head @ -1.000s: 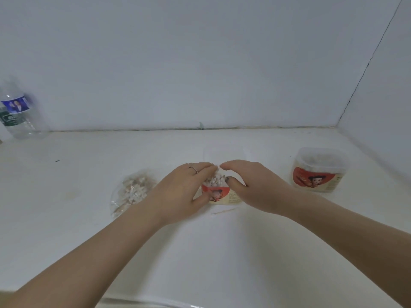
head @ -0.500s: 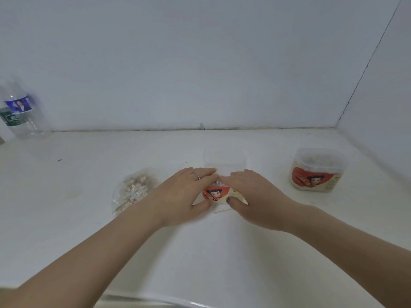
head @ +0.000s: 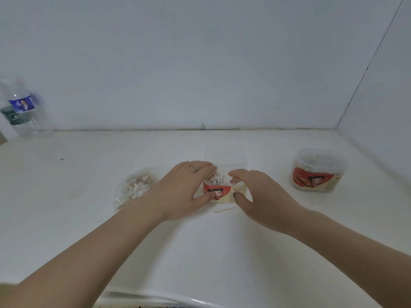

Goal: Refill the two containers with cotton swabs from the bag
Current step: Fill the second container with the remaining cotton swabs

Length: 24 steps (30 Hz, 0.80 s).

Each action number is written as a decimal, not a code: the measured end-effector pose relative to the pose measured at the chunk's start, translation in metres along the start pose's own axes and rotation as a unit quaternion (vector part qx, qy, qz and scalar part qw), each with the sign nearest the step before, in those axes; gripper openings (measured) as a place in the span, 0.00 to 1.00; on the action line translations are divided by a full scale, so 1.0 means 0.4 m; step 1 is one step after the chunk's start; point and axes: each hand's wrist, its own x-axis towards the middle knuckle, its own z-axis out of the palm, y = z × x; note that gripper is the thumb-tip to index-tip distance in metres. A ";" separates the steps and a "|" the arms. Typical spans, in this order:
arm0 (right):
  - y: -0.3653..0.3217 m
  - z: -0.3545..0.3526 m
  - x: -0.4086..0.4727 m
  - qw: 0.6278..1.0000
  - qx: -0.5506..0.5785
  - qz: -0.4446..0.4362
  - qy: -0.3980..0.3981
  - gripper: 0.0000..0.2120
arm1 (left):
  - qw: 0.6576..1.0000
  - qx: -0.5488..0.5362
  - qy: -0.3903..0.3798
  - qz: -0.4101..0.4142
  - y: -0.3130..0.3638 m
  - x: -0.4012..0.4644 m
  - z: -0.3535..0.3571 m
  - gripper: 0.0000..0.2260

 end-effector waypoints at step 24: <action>-0.033 0.006 0.041 0.998 -0.029 -0.062 -0.016 0.18 | 0.998 -0.021 -0.032 -0.040 -0.015 -0.016 -0.013 0.23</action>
